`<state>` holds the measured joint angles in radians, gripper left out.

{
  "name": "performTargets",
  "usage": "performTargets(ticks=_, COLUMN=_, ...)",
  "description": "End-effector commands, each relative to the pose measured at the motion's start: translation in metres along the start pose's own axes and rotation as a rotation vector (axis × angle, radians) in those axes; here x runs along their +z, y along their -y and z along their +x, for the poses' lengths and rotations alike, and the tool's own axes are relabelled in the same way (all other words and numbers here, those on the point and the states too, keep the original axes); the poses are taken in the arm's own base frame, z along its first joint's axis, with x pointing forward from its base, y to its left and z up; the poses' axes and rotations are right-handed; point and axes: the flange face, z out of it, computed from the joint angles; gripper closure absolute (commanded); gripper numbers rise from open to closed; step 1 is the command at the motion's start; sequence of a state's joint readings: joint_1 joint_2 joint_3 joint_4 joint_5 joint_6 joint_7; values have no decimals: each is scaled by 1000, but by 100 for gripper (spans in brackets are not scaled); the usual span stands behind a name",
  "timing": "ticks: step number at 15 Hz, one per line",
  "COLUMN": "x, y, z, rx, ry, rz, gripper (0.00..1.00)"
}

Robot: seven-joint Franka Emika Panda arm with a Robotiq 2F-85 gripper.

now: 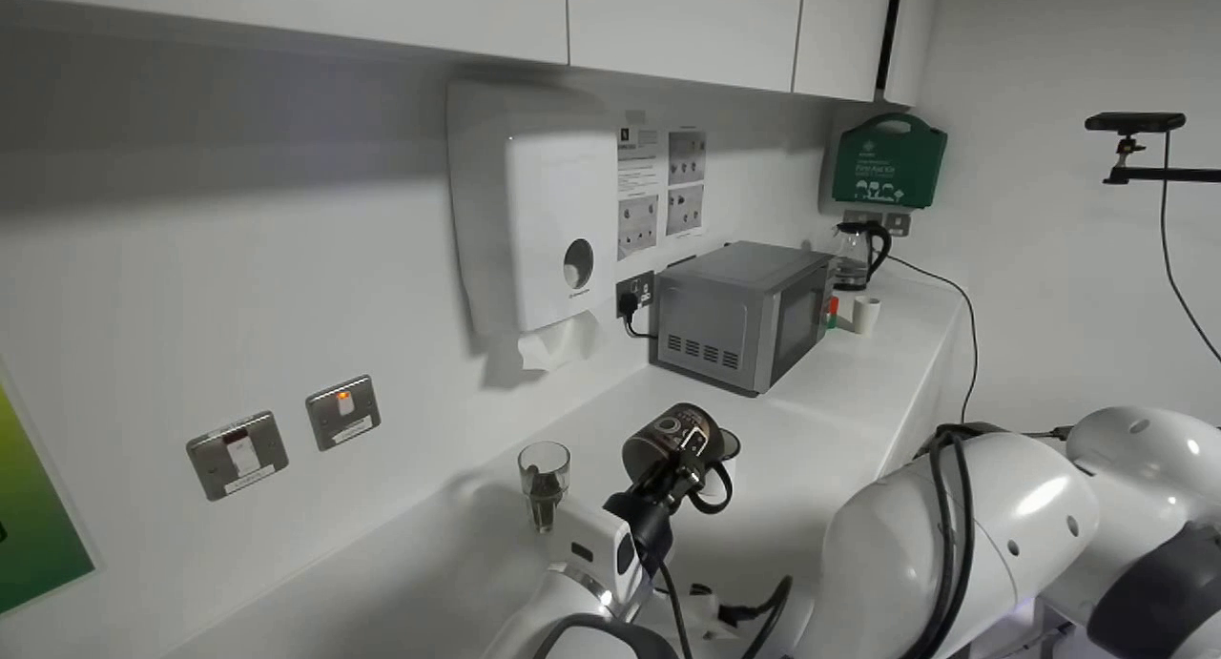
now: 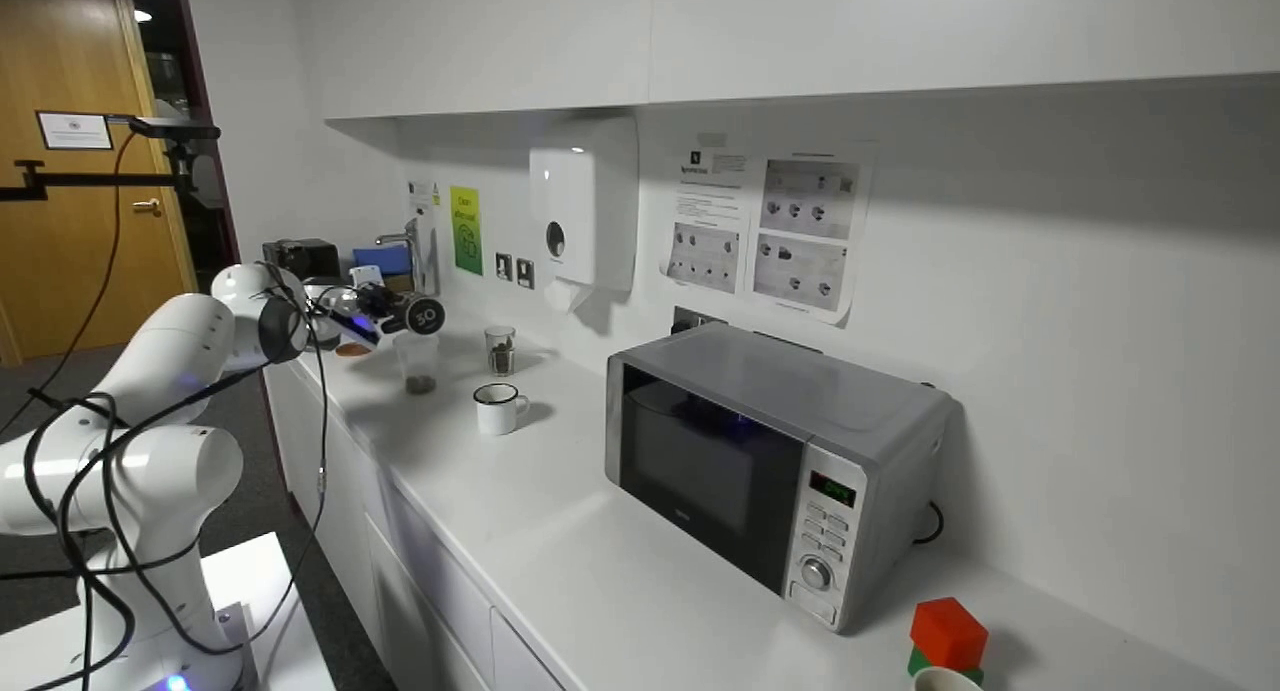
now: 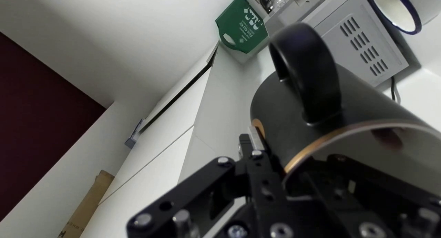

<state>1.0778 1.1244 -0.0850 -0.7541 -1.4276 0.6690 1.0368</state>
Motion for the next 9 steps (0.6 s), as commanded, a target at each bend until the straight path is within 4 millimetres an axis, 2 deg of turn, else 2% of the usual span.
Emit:
performTargets(ticks=1, x=0, y=-11, z=6, rx=7, ry=-7, rz=-66, gripper=98)
performTargets(ticks=9, x=-1, y=-2, z=4, rx=-29, ry=-33, rz=-94, gripper=98)
